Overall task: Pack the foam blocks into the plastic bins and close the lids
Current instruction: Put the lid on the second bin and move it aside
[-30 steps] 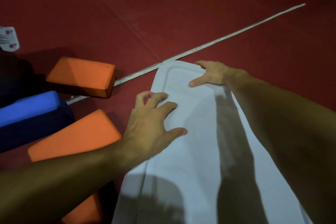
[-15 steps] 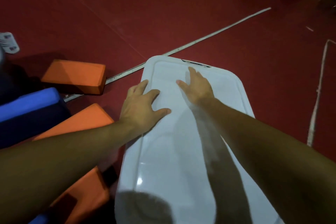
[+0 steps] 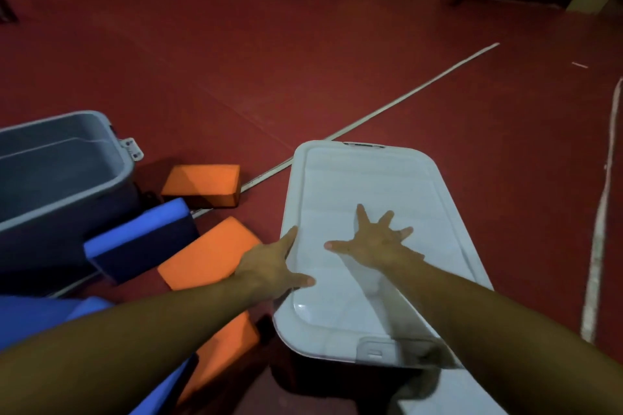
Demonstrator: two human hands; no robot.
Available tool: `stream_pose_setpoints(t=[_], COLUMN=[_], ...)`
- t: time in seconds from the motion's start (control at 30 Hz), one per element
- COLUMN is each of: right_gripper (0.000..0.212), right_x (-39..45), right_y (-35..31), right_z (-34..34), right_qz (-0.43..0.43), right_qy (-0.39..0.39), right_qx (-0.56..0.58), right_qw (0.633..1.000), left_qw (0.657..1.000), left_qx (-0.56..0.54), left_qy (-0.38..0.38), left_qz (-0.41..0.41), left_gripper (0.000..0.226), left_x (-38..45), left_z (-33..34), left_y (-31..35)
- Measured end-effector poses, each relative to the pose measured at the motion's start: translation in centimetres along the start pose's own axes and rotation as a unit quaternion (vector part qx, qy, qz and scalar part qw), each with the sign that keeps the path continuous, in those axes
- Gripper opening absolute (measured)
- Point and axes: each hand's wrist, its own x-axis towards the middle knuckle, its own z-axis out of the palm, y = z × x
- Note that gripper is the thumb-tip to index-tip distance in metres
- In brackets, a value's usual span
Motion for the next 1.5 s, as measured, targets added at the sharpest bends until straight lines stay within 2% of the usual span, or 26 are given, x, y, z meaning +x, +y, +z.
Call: stream_pose_setpoints(t=[0.2, 0.37, 0.57, 0.7, 0.87, 1.03, 1.17, 1.27, 1.37, 1.5], right_gripper=[0.127, 0.125, 0.123, 0.138, 0.127, 0.115, 0.121, 0.114, 0.099, 0.099], right_x=[1.5, 3.6, 7.4, 10.8, 13.4, 14.6, 14.0, 12.1, 9.0, 3.5], right_y=[-0.7, 0.5, 3.8, 6.1, 7.9, 8.4, 7.9, 7.4, 6.5, 1.2], right_z=[-0.4, -1.8, -4.6, -6.2, -8.1, -8.7, -8.4, -8.3, -8.3, -10.0], right_qz=[0.000, -0.034, -0.077, -0.108, -0.126, -0.127, -0.117, -0.108, -0.089, -0.097], right_qy=[0.006, 0.006, 0.021, 0.013, 0.013, 0.029, 0.032, 0.061, 0.065, 0.051], right_qx=[-0.011, -0.023, -0.036, -0.069, -0.068, -0.079, -0.071, -0.045, -0.089, -0.197], right_qw=[1.000, 0.999, 0.996, 0.992, 0.990, 0.988, 0.990, 0.991, 0.990, 0.974], left_qw=[0.999, 0.994, 0.986, 0.973, 0.963, 0.960, 0.970, 0.990, 0.994, 0.997], left_qx=[-0.028, -0.078, -0.091, -0.149, -0.189, -0.208, -0.196, -0.136, -0.081, 0.028], left_qy=[0.035, 0.078, 0.135, 0.165, 0.175, 0.158, 0.122, 0.023, -0.074, -0.068], left_qz=[-0.016, -0.016, -0.024, -0.058, -0.080, -0.100, -0.072, -0.021, 0.004, -0.010], left_gripper=[0.110, 0.111, 0.113, 0.112, 0.110, 0.108, 0.115, 0.131, 0.130, 0.129], left_x=[0.6, 1.8, 4.3, 5.7, 7.9, 9.4, 9.1, 8.1, 5.6, 0.6], left_z=[0.3, 1.9, 5.2, 7.5, 8.7, 9.0, 8.6, 6.5, 2.8, -2.6], left_y=[0.0, 1.3, 6.0, 10.2, 13.6, 14.7, 14.0, 12.6, 10.4, 5.6])
